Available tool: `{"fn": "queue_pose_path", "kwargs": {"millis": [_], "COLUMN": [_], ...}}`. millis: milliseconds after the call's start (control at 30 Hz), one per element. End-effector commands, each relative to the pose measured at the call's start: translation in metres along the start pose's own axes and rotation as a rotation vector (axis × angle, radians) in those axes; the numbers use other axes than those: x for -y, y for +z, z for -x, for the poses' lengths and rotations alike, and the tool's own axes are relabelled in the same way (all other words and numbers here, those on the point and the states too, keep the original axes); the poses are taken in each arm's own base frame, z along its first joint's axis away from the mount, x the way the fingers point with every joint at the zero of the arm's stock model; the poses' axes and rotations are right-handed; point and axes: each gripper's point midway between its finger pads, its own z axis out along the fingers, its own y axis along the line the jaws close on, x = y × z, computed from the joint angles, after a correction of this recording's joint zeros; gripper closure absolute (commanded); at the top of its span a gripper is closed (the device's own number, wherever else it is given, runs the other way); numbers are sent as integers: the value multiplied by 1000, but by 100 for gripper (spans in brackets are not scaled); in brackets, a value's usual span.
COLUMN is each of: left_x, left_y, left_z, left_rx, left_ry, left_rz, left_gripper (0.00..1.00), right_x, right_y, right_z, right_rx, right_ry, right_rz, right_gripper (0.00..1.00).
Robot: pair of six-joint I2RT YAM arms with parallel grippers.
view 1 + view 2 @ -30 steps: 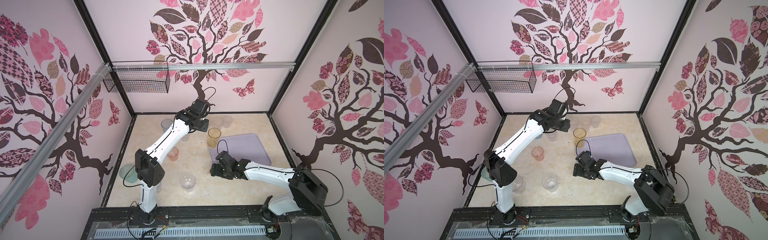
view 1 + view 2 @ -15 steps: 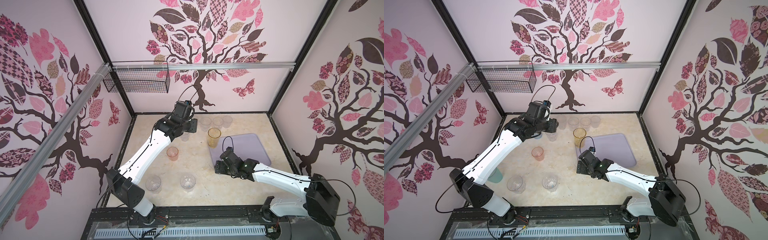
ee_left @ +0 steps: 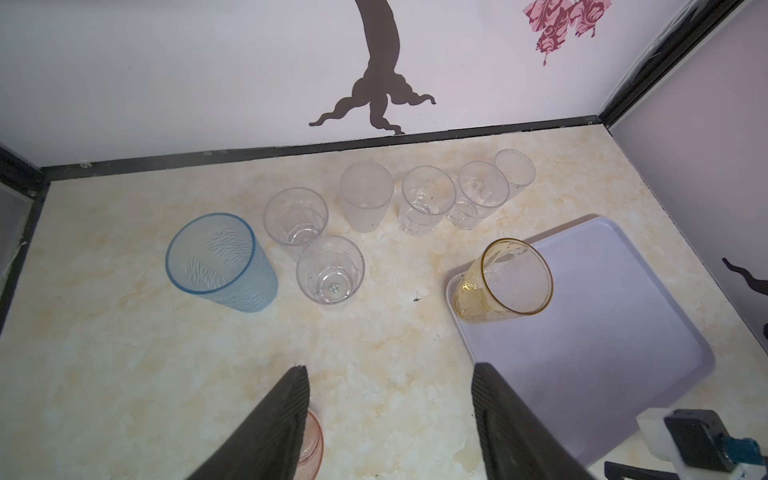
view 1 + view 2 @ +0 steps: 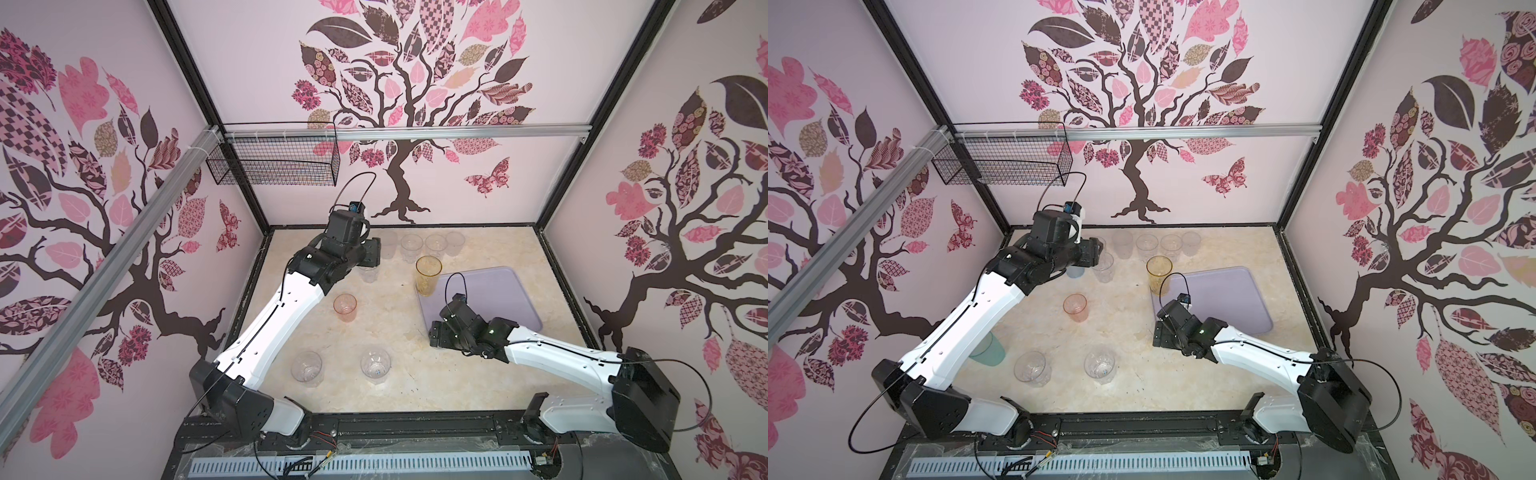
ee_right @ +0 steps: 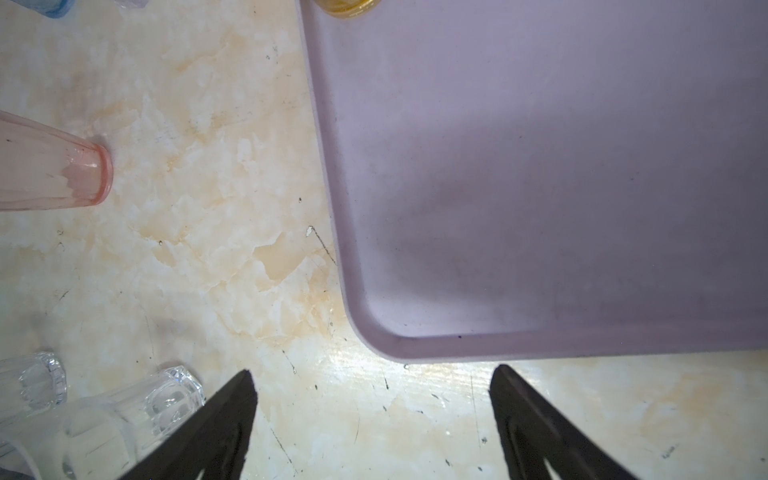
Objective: Place the glasses into the tray
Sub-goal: 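Release the yellow glass on the tray and lift the left gripper away, then move the left gripper to the blue glass and grasp its rim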
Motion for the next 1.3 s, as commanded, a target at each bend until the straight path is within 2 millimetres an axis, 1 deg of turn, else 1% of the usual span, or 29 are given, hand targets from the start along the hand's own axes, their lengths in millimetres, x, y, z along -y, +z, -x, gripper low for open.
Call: {"fn": "queue_pose_path", "kwargs": {"millis": [0, 200, 300, 433, 500, 600, 733, 833, 900, 1000, 1133, 1267], "left_x": [-12, -28, -40, -62, -76, -98, -133, -154, -161, -167, -175, -187], "left_y": [-3, 0, 2, 1, -1, -7, -18, -18, -11, 10, 43, 67], "left_z": [1, -4, -5, -5, -5, -8, -18, -28, -33, -36, -33, -32], "left_rx": [33, 7, -6, -5, -7, -13, -9, -7, -13, -42, -93, -141], "left_ry": [6, -31, -88, -165, -195, -228, -292, -369, -411, -470, -473, -455], "left_rz": [36, 61, 45, 45, 61, 105, 176, 190, 176, 135, 131, 171], "left_gripper": [32, 33, 33, 34, 35, 36, 36, 36, 37, 41, 47, 49], "right_x": [-11, -13, -14, -18, -19, -15, -16, -20, -23, -25, -24, -18], "right_y": [-6, -5, -5, -8, -11, -18, -39, -50, -54, -52, -45, -42], "right_z": [13, 14, 15, 20, 26, 38, 63, 76, 80, 81, 72, 64], "right_rx": [30, 30, 35, 41, 50, 63, 121, 147, 154, 150, 118, 102], "right_ry": [1, -2, -3, -12, -20, -14, -49, -97, -116, -119, -110, -99], "right_rz": [22, 26, 29, 38, 40, 46, 41, 23, 20, 26, 35, 36], "right_gripper": [9, 9, 9, 9, 8, 9, 9, 8, 8, 8, 9, 9]}}
